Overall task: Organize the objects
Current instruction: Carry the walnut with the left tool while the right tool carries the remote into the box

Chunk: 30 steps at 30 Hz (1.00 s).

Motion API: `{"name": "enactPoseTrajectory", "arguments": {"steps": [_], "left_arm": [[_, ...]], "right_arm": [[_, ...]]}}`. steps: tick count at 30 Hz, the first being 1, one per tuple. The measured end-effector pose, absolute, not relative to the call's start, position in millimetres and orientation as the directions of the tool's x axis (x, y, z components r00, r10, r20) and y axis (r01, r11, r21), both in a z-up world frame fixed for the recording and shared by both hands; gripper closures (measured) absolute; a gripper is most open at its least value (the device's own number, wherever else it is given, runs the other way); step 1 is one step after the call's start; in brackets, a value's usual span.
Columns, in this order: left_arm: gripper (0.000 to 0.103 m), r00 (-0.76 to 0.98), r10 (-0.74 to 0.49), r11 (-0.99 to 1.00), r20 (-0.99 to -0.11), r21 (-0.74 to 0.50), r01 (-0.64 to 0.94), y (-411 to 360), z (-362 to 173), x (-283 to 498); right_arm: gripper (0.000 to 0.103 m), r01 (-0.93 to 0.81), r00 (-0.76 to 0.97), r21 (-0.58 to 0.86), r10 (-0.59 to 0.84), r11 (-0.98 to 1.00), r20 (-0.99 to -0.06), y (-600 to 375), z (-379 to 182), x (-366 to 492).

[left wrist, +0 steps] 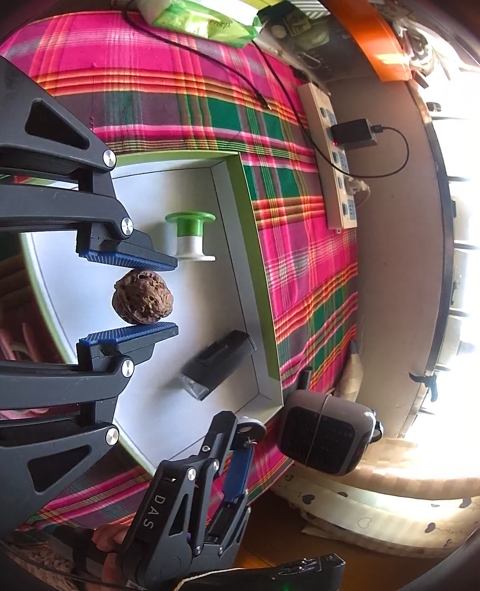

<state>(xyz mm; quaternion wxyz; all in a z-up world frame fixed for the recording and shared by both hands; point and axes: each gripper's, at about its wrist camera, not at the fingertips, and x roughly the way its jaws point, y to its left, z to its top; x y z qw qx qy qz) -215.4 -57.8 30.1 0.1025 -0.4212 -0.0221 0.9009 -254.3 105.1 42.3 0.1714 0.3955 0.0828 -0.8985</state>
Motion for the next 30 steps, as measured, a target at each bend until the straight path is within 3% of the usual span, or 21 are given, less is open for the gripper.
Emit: {"name": "enactPoseTrajectory", "arguments": {"steps": [30], "left_arm": [[0.077,-0.596,0.168,-0.985,-0.785,-0.105,-0.139,-61,11,-234]], "right_arm": [[0.055,0.419,-0.586,-0.055,-0.224,-0.906,-0.779,79,19,-290]]}}
